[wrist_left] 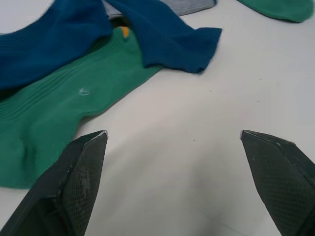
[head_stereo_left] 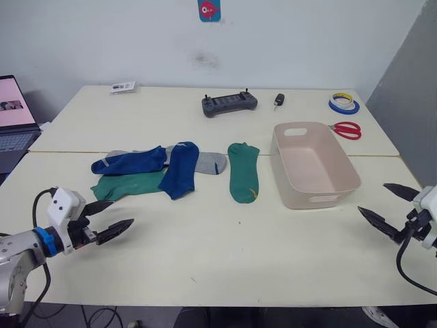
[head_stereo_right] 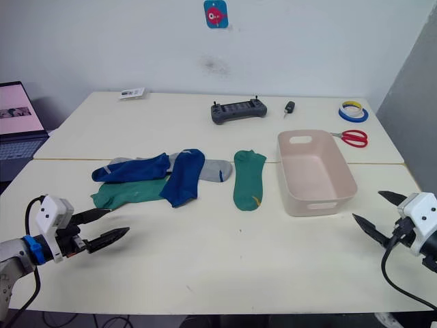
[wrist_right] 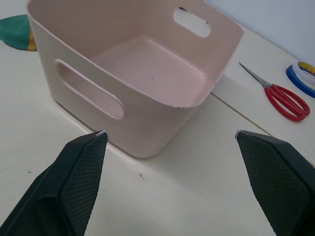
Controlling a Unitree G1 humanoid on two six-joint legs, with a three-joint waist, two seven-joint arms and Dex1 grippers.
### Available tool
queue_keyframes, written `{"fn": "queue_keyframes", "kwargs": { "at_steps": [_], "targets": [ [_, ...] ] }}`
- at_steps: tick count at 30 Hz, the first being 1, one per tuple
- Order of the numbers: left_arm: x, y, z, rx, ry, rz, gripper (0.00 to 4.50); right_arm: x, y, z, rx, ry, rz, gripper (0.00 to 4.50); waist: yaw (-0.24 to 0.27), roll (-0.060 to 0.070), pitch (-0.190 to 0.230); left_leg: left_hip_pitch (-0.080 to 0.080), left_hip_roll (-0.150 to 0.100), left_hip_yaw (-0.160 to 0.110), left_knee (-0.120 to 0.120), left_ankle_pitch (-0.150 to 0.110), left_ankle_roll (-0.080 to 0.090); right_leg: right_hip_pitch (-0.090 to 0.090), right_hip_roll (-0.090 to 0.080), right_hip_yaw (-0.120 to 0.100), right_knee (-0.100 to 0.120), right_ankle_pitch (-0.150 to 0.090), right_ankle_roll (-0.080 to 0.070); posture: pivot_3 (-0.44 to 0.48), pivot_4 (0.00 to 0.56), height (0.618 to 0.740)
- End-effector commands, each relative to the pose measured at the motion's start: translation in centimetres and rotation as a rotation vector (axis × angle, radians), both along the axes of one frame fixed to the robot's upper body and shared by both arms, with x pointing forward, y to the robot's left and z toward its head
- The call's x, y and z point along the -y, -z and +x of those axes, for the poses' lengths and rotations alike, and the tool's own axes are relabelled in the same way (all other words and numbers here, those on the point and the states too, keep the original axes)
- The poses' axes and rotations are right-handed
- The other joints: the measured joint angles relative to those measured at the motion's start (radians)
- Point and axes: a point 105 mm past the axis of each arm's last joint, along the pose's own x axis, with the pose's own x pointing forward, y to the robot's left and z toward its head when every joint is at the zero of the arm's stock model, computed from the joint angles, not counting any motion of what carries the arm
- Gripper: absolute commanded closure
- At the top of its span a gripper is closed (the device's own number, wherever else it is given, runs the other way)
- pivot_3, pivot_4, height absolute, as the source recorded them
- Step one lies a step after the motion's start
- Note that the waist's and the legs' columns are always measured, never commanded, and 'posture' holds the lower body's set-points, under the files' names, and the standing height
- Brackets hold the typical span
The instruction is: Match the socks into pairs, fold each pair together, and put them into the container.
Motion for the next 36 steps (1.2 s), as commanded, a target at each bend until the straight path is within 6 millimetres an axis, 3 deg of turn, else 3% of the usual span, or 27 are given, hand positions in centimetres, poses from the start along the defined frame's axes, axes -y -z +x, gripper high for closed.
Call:
{"fn": "queue_keyframes", "kwargs": {
  "at_steps": [1,12,17,23,31,36],
  "targets": [
    [2.2,-1.2,0.1,0.042,0.099,0.017,0.0,-1.7,-1.3,-0.3,0.016,-0.085,-0.019,0.04,0.0,0.0,0.0,0.0,0.0,0.0,0.0,0.0,0.0,0.0,0.0,0.0,0.0,0.0,0.0,0.0,0.15,0.74],
    [12.2,-2.0,-0.3,0.115,0.485,-0.012,0.0,-7.4,-2.2,-2.2,-0.083,-0.311,-0.031,0.04,0.002,0.0,0.0,-0.001,0.0,-0.001,0.001,0.0,0.0,0.0,0.001,0.0,0.0,0.0,0.0,0.0,0.15,0.74],
    [16.6,-1.6,0.6,0.155,0.62,-0.017,0.0,-9.0,-2.9,-2.0,-0.051,-0.344,-0.03,0.04,0.001,0.0,0.0,-0.001,-0.001,-0.001,0.002,0.0,0.0,0.001,0.004,0.0,0.0,0.0,0.0,0.0,0.15,0.74],
    [19.8,0.9,3.4,0.222,0.65,0.106,0.0,-10.3,-2.5,-2.7,-0.061,-0.357,-0.016,0.04,0.004,0.0,0.0,-0.002,-0.002,-0.001,0.002,0.0,0.0,0.001,0.006,0.0,-0.001,0.0,0.0,0.0,0.15,0.74],
    [23.7,1.8,6.5,0.32,0.659,0.146,0.0,-10.7,-2.2,-3.5,-0.078,-0.335,0.001,0.04,0.005,-0.001,0.001,-0.004,-0.002,-0.003,0.003,0.0,0.0,0.0,0.006,-0.001,-0.001,0.0,0.001,0.0,0.15,0.74],
    [24.7,2.6,8.1,0.297,0.649,0.194,1.23,-10.9,-2.1,-3.7,-0.08,-0.329,0.004,0.0,0.004,-0.001,0.001,-0.004,-0.003,-0.003,0.003,0.0,0.0,0.0,0.007,-0.002,0.0,0.0,0.001,0.0,0.15,0.74]
  ]
}}
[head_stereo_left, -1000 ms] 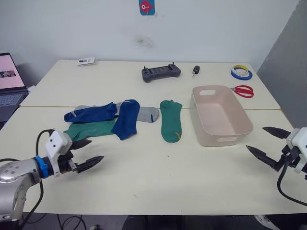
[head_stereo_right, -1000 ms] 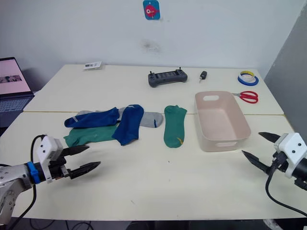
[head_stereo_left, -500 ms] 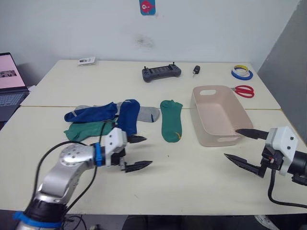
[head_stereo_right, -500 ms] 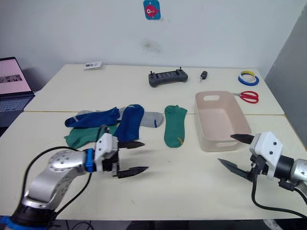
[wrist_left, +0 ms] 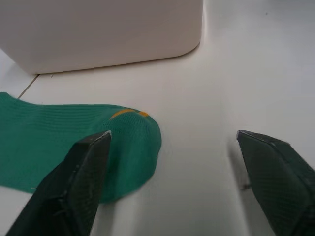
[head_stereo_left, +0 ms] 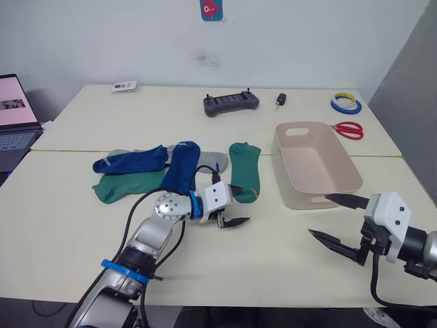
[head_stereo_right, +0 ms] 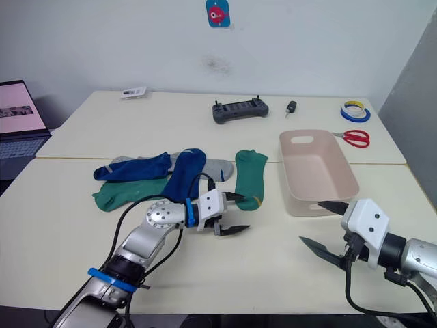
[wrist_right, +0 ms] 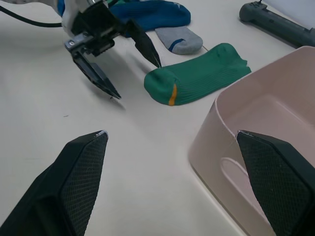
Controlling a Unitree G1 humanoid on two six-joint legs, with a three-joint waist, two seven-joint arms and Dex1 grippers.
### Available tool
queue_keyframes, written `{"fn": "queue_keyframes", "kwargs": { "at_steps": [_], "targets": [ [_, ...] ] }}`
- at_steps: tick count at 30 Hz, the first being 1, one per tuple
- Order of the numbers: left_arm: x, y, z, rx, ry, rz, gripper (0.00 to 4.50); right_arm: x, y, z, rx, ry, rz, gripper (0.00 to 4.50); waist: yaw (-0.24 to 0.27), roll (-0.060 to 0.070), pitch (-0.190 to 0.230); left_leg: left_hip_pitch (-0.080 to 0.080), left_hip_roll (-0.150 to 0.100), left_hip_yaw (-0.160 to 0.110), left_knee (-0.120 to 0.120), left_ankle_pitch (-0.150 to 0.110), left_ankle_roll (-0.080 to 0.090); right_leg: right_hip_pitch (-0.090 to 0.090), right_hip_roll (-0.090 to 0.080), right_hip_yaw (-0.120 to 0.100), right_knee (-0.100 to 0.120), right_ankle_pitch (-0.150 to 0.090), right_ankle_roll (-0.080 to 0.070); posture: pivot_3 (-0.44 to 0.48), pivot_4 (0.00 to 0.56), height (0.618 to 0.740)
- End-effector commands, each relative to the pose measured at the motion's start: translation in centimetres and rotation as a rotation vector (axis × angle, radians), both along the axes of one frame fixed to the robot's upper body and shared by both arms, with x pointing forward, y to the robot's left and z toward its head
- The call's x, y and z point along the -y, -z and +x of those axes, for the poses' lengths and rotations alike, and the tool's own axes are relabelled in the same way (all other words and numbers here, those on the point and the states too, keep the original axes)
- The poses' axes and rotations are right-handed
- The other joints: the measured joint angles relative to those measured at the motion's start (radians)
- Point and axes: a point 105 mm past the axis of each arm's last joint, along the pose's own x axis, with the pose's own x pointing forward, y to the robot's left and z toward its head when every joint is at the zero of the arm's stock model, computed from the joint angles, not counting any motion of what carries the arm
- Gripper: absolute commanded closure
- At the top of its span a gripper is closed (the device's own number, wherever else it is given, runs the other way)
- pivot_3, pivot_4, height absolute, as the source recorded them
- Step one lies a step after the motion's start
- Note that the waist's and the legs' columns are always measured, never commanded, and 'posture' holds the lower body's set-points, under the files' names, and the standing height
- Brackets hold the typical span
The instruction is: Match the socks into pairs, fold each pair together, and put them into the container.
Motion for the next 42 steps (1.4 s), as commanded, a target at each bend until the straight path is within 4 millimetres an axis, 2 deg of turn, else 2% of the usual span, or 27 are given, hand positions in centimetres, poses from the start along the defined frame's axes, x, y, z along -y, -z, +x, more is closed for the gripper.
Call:
{"fn": "queue_keyframes", "kwargs": {
  "at_steps": [1,5,10,15,20,24,29,35,42],
  "targets": [
    [0.8,-0.1,0.7,0.023,-0.002,0.02,1.59,-0.5,-0.8,-0.4,0.035,-0.009,0.005,0.0,-0.001,0.0,0.0,0.0,0.0,0.0,0.0,0.0,0.0,0.0,0.0,0.0,0.0,0.0,0.0,0.0,0.15,0.74],
    [2.3,0.2,1.3,0.01,0.004,0.04,2.83,-0.7,-0.9,-0.5,0.039,-0.007,0.009,0.0,0.001,0.0,0.0,-0.001,0.0,0.0,0.0,0.0,0.0,0.0,0.0,-0.001,0.0,0.0,0.0,0.0,0.15,0.74],
    [2.7,0.3,1.3,-0.016,0.002,0.033,4.48,-0.9,-0.9,-0.6,0.041,-0.014,0.014,0.0,-0.001,0.0,0.0,-0.001,0.0,0.0,0.0,0.0,0.0,0.0,0.001,0.0,0.0,0.0,0.0,0.0,0.15,0.74],
    [2.0,-0.3,0.3,-0.039,0.055,0.019,4.48,-1.0,-0.8,-0.6,0.039,-0.022,0.017,0.0,-0.001,0.0,0.0,-0.001,0.0,0.0,0.0,0.0,0.0,0.0,0.001,0.0,0.0,0.0,0.0,0.0,0.15,0.74],
    [-0.5,-1.5,-3.2,-0.098,0.214,0.011,4.48,-1.2,-0.8,-0.2,0.041,-0.045,0.023,0.0,-0.006,0.0,0.0,0.0,0.002,0.0,0.0,0.0,0.0,-0.001,0.002,0.0,0.0,0.0,0.0,0.0,0.15,0.74],
    [-4.6,-1.4,-6.7,-0.2,0.265,0.049,4.48,-1.6,-0.6,-0.1,0.031,-0.08,0.025,0.0,-0.007,0.001,0.0,0.001,0.003,0.0,-0.001,0.0,0.0,-0.001,0.002,0.001,0.0,0.0,0.0,0.0,0.15,0.74],
    [-9.9,-2.0,-9.7,-0.402,0.174,0.008,4.48,-2.5,0.1,-0.4,-0.007,-0.142,0.038,0.0,-0.004,0.001,0.001,0.0,0.003,-0.001,-0.001,0.0,0.0,0.0,0.0,0.0,0.0,0.0,0.0,0.0,0.15,0.74],
    [-14.9,-1.2,-9.9,-0.439,-0.011,-0.004,4.48,-4.3,1.2,-0.7,-0.04,-0.235,0.062,0.0,-0.001,0.001,0.001,0.0,0.003,-0.001,-0.001,0.0,0.0,-0.001,-0.003,0.0,-0.001,0.0,0.0,0.0,0.15,0.74],
    [-15.9,0.0,-10.3,-0.375,-0.021,0.036,4.48,-5.8,1.3,-0.4,-0.039,-0.301,0.079,0.0,-0.001,0.001,0.001,0.0,0.003,-0.002,-0.001,0.0,0.0,-0.001,-0.004,0.0,-0.001,0.0,0.0,0.0,0.15,0.74]
  ]
}}
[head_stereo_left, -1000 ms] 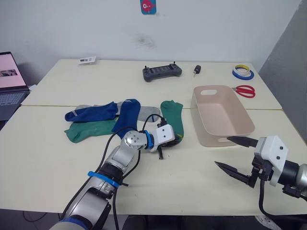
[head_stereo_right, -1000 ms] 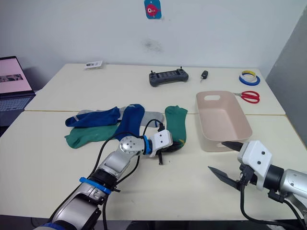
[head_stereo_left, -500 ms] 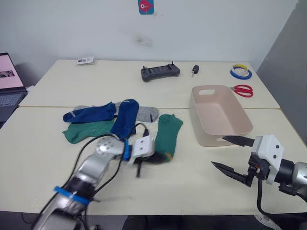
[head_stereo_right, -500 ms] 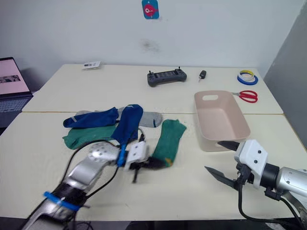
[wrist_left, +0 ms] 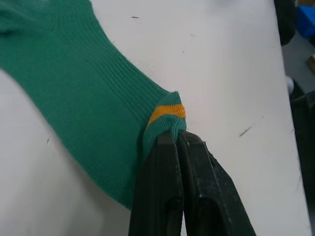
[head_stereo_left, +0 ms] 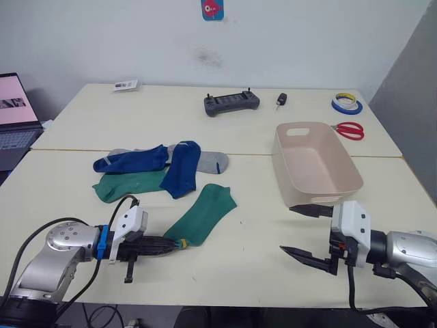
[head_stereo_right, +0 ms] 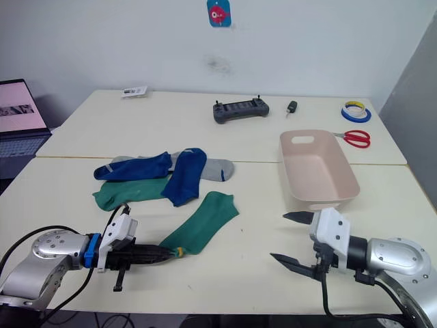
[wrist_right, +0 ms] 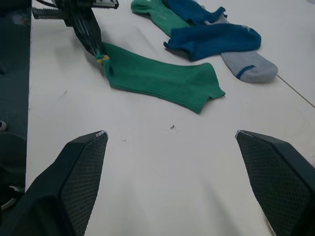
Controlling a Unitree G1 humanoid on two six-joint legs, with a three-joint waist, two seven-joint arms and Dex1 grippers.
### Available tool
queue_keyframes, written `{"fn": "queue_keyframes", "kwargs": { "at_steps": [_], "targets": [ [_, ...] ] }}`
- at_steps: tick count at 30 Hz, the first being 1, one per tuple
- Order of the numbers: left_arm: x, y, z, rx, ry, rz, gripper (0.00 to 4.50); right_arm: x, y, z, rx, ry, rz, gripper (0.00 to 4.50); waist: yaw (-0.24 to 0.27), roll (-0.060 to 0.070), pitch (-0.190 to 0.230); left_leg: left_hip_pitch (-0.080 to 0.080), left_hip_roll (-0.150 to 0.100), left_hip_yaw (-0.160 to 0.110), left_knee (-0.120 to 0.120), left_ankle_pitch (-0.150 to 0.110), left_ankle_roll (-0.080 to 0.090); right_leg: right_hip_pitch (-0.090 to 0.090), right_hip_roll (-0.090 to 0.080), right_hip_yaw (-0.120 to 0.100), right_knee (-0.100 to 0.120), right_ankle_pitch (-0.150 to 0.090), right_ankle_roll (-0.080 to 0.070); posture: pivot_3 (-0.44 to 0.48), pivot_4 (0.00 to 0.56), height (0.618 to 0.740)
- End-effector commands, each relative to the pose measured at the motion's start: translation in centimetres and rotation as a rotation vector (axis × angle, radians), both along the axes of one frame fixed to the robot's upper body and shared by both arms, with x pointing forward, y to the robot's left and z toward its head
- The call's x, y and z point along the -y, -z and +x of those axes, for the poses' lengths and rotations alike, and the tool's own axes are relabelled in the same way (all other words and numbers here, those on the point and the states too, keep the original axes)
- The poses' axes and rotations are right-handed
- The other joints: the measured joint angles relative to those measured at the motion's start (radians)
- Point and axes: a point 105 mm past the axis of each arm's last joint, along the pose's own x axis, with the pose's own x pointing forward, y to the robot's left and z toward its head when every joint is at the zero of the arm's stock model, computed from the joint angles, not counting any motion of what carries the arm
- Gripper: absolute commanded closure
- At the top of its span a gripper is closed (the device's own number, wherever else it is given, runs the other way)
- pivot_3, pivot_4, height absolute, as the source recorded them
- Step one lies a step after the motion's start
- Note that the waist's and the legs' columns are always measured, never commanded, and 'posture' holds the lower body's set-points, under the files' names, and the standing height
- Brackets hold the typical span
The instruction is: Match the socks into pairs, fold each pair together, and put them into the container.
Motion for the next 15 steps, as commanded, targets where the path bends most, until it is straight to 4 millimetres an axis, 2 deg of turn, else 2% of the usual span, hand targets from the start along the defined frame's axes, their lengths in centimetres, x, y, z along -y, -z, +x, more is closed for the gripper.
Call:
{"fn": "queue_keyframes", "kwargs": {
  "at_steps": [1,4,10,14,15],
  "targets": [
    [-0.6,-0.2,0.1,0.048,-0.004,0.016,4.27,-0.7,-0.5,0.0,0.035,-0.035,0.012,0.0,0.0,0.0,0.0,0.0,0.0,0.0,0.0,0.0,0.0,0.0,0.0,0.0,0.0,0.0,0.0,0.0,0.15,0.74],
    [-1.4,-0.1,0.2,0.121,-0.041,0.014,3.58,-0.9,-0.6,0.1,0.038,-0.039,0.02,0.0,-0.001,0.0,0.0,0.0,0.0,0.0,0.0,0.0,0.0,0.0,0.0,0.0,0.0,0.0,0.0,0.0,0.15,0.74],
    [-2.6,-0.4,-1.0,0.205,-0.079,0.015,1.66,-1.9,-0.5,0.9,0.056,-0.063,0.024,0.0,-0.005,0.0,0.0,0.0,0.001,0.0,0.0,0.0,0.0,-0.001,0.0,0.0,0.0,0.0,0.0,0.0,0.15,0.74],
    [-2.5,0.3,-1.8,0.221,-0.071,0.023,0.41,-3.8,-0.1,3.2,0.11,-0.056,0.009,0.0,-0.005,0.0,0.0,0.001,0.001,0.0,0.0,0.0,0.0,-0.001,0.0,0.0,0.001,0.0,0.0,0.0,0.15,0.74],
    [-2.4,0.3,-2.0,0.229,-0.073,0.016,0.41,-4.4,0.2,4.1,0.11,-0.032,-0.002,0.0,-0.006,0.0,0.0,0.001,0.001,0.0,0.0,0.0,0.0,-0.001,0.0,0.001,0.001,0.0,0.0,0.0,0.15,0.74]
  ]
}}
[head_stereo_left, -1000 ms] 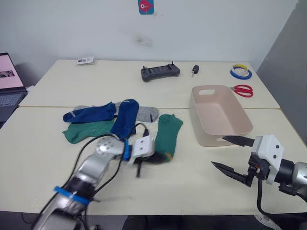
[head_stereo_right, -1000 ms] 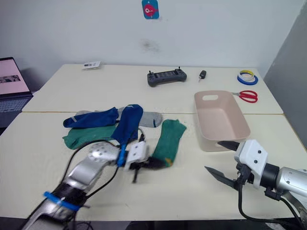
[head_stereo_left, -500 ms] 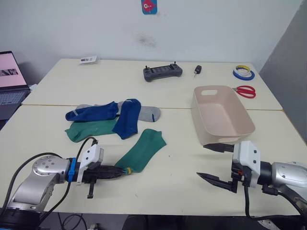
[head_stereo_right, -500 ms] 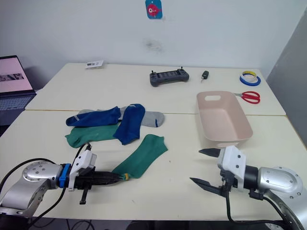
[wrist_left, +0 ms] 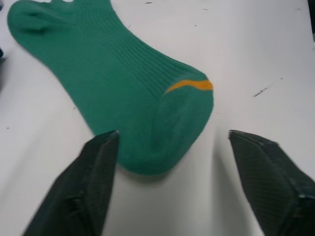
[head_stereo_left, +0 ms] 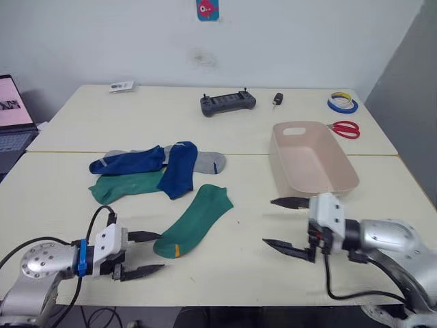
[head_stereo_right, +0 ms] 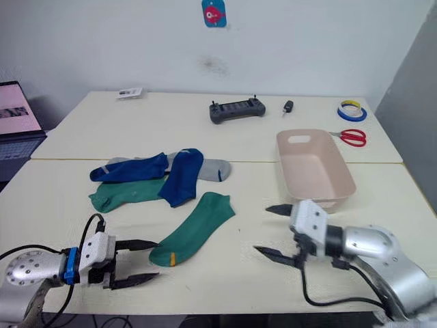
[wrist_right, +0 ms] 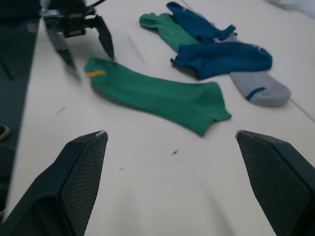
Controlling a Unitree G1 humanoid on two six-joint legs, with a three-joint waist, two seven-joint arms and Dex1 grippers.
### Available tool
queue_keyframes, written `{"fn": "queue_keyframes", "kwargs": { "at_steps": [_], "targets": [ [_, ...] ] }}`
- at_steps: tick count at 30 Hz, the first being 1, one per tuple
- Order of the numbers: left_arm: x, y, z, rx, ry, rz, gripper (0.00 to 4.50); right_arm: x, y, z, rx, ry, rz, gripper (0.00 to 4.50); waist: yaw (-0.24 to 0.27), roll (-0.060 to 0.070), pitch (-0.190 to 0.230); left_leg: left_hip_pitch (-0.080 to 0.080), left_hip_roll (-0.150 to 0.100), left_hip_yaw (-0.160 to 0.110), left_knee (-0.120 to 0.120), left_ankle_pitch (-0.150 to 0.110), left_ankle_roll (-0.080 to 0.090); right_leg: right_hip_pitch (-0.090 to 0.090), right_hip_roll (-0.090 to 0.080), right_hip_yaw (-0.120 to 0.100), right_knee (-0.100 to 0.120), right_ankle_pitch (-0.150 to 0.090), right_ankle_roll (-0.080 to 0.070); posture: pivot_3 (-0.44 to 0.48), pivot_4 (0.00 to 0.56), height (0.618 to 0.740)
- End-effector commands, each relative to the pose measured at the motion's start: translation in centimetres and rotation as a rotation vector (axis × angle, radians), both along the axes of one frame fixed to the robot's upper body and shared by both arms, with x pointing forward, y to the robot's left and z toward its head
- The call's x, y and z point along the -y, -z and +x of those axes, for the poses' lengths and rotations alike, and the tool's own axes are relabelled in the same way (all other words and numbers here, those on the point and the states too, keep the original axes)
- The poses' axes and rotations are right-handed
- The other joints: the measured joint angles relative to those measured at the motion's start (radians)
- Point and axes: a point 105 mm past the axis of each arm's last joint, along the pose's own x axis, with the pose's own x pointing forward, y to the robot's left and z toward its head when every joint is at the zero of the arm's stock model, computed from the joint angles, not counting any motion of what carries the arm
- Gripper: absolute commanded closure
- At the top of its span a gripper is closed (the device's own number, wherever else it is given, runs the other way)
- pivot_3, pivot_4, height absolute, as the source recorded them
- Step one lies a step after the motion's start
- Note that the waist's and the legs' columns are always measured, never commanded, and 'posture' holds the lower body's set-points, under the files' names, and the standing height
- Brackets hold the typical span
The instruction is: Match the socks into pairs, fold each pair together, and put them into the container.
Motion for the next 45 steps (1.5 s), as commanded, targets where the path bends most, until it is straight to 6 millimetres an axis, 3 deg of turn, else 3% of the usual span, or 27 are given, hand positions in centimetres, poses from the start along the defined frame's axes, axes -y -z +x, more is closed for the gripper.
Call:
{"fn": "queue_keyframes", "kwargs": {
  "at_steps": [1,9,16,19,21,24,30,35,41,45],
  "targets": [
    [0.2,-0.5,-0.4,0.059,0.004,-0.004,0.41,-1.8,0.5,1.9,0.04,0.029,-0.025,0.0,0.0,0.0,0.0,0.0,0.0,0.0,0.0,0.0,0.0,0.0,0.0,0.0,0.0,0.0,0.0,0.0,0.15,0.74],
    [0.6,-0.8,0.0,0.124,-0.013,-0.02,0.41,-6.2,3.0,6.3,-0.056,0.142,-0.008,0.0,0.0,0.0,0.0,-0.005,0.0,0.0,0.0,0.0,0.0,-0.007,0.0,0.001,0.004,0.0,0.0,0.0,0.15,0.74],
    [1.7,-1.0,0.4,0.182,0.0,-0.01,0.41,-7.2,5.4,8.6,-0.154,0.236,-0.016,0.0,0.0,0.0,0.0,-0.005,-0.001,0.001,0.0,0.0,0.0,-0.009,0.0,0.001,0.006,0.0,0.0,0.0,0.15,0.74],
    [2.6,-1.0,0.9,0.236,0.015,0.001,0.35,-7.3,6.0,8.9,-0.173,0.245,-0.021,0.62,0.0,0.0,0.0,-0.005,-0.001,0.001,0.0,0.0,0.0,-0.009,0.0,0.001,0.007,0.0,0.0,0.0,0.15,0.74],
    [3.3,-0.8,0.9,0.262,0.043,0.008,0.35,-7.5,6.2,8.8,-0.187,0.239,-0.021,1.26,0.0,0.0,0.0,-0.005,-0.001,0.001,0.0,0.0,0.0,-0.009,0.0,0.001,0.008,0.0,0.0,0.0,0.15,0.74],
    [3.8,-0.6,1.0,0.299,0.065,0.011,0.93,-7.8,6.5,8.8,-0.2,0.239,-0.017,2.31,-0.002,0.0,0.0,-0.004,0.0,0.001,0.0,0.0,0.0,-0.009,0.0,0.001,0.008,0.0,0.0,0.0,0.15,0.74],
    [2.9,-0.4,1.2,0.349,0.083,0.046,2.9,-8.0,6.4,8.7,-0.205,0.225,0.0,4.49,-0.002,0.0,0.0,-0.004,0.0,0.001,0.0,0.0,0.0,-0.009,0.0,0.001,0.008,0.0,0.0,0.0,0.15,0.74],
    [2.6,-0.2,1.0,0.371,0.127,0.055,4.49,-7.1,5.9,8.2,-0.183,0.219,0.006,4.5,-0.001,0.0,0.0,-0.004,0.0,0.0,0.0,0.0,0.0,-0.01,0.0,0.001,0.008,0.0,0.0,0.0,0.15,0.74],
    [3.5,-0.2,1.0,0.389,0.249,0.043,4.49,-4.5,4.7,5.8,-0.159,0.21,0.025,4.5,0.003,0.0,0.0,-0.005,-0.001,0.0,0.0,0.0,0.0,-0.009,-0.001,0.0,0.007,0.0,0.0,0.0,0.15,0.74],
    [4.8,-0.2,1.5,0.414,0.363,0.021,4.49,-2.7,3.9,2.7,-0.14,0.232,0.077,4.5,0.002,0.0,0.0,-0.005,-0.001,0.0,0.0,0.0,0.0,-0.009,0.0,0.0,0.008,0.0,0.0,0.0,0.15,0.74]
  ]
}}
